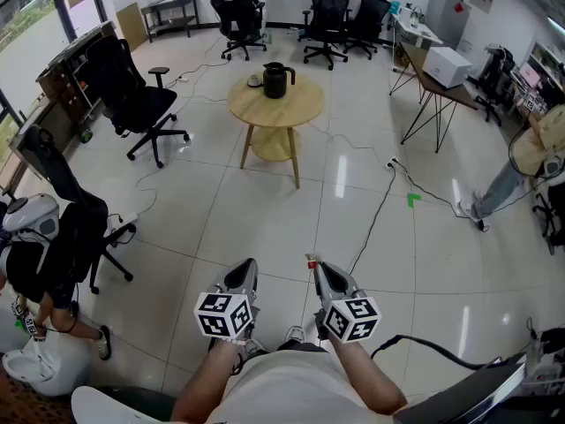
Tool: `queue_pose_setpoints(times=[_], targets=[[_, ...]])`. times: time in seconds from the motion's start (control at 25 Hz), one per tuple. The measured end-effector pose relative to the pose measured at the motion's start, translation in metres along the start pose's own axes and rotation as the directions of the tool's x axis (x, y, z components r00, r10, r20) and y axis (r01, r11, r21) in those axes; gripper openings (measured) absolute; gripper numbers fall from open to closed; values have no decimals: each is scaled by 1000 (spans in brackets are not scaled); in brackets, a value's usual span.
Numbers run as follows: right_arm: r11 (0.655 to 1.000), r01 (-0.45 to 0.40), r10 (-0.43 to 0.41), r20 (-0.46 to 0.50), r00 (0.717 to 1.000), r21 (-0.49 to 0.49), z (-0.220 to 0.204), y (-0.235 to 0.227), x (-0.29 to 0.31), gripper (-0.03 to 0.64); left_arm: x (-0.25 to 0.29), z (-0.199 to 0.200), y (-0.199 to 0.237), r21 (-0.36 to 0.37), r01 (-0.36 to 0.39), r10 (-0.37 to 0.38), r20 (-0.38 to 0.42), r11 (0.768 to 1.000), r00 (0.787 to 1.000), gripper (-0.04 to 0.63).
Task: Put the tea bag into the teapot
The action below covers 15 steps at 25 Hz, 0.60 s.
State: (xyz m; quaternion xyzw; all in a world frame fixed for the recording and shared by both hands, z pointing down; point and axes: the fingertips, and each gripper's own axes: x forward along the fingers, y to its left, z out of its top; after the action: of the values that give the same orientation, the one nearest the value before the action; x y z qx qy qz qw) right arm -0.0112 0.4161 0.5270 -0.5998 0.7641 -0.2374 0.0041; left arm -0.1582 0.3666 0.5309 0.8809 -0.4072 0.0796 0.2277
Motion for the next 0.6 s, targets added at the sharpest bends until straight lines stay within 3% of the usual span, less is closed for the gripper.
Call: queue_pose_setpoints(times=[0.4,0.6], targets=[[999,-39,38,21,999,32,13,-50,-12,0,30,10,-38,68,-13,12,27,998,1000,12],[999,-25,24,24,999,38,19,-70,-9,0,43,15,-42,68,-17,15,33,998,999,12]])
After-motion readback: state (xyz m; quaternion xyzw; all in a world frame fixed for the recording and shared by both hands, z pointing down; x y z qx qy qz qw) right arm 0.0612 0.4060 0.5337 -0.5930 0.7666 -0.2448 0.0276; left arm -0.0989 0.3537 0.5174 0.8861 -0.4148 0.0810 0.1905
